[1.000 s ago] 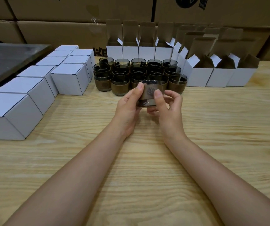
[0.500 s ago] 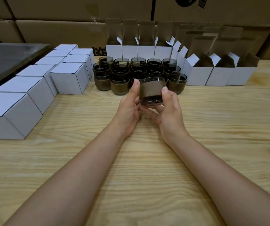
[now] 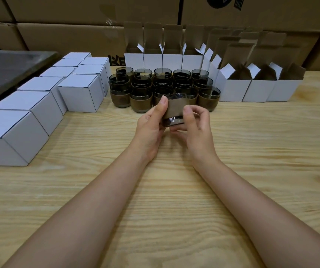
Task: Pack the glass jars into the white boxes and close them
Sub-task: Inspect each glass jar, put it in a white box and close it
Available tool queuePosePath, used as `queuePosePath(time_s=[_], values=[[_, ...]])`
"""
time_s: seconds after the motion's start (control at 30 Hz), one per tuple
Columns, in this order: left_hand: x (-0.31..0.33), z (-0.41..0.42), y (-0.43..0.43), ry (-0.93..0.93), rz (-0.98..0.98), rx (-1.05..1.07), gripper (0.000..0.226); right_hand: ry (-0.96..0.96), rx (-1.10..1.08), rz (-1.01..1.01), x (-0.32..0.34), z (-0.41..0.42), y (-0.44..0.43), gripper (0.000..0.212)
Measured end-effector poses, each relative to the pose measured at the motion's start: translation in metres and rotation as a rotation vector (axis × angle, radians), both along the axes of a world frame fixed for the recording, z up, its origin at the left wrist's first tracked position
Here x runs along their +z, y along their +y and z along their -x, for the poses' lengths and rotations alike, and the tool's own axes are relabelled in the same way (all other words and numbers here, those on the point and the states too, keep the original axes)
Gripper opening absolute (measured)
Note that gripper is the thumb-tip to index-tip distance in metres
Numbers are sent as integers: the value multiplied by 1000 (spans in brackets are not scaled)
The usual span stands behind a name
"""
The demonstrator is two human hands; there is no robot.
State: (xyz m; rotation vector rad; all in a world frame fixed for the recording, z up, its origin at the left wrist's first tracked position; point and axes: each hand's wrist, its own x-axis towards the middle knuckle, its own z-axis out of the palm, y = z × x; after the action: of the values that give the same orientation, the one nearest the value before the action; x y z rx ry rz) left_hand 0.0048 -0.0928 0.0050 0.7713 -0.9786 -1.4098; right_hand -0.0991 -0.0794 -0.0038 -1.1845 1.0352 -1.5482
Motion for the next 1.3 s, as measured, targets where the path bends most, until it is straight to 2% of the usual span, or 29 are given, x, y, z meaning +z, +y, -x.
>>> queuePosePath(time_s=[0.1, 0.23, 0.33, 0.47, 0.63, 0.73, 0.87, 0.97, 1.17, 1.3], values=[[-3, 1, -2, -35, 28, 25, 34, 96, -27, 43, -2, 1, 1, 41], [-5, 3, -2, -52, 37, 44, 40, 118, -38, 29, -4, 3, -2, 40], [-5, 3, -2, -39, 54, 37, 42, 50, -23, -2, -3, 2, -4, 32], [-3, 4, -2, -29, 56, 26, 40, -131, 19, -77, 0, 2, -5, 27], [-1, 3, 0, -38, 59, -14, 51, -235, 67, -156, 3, 4, -5, 47], [0, 4, 0, -20, 49, 1, 58, -259, 94, -160, 4, 5, -5, 50], [-3, 3, -1, 5, 56, 12, 48, -248, 111, -161, 4, 6, -6, 49], [-4, 3, -3, 7, 69, 31, 42, -237, 114, -165, 3, 6, -6, 45], [-9, 2, -6, 8, 81, 84, 52, -175, 105, -142, 4, 5, -5, 41], [-11, 3, -7, -22, 80, 95, 42, -149, 110, -115, 3, 7, -4, 13]])
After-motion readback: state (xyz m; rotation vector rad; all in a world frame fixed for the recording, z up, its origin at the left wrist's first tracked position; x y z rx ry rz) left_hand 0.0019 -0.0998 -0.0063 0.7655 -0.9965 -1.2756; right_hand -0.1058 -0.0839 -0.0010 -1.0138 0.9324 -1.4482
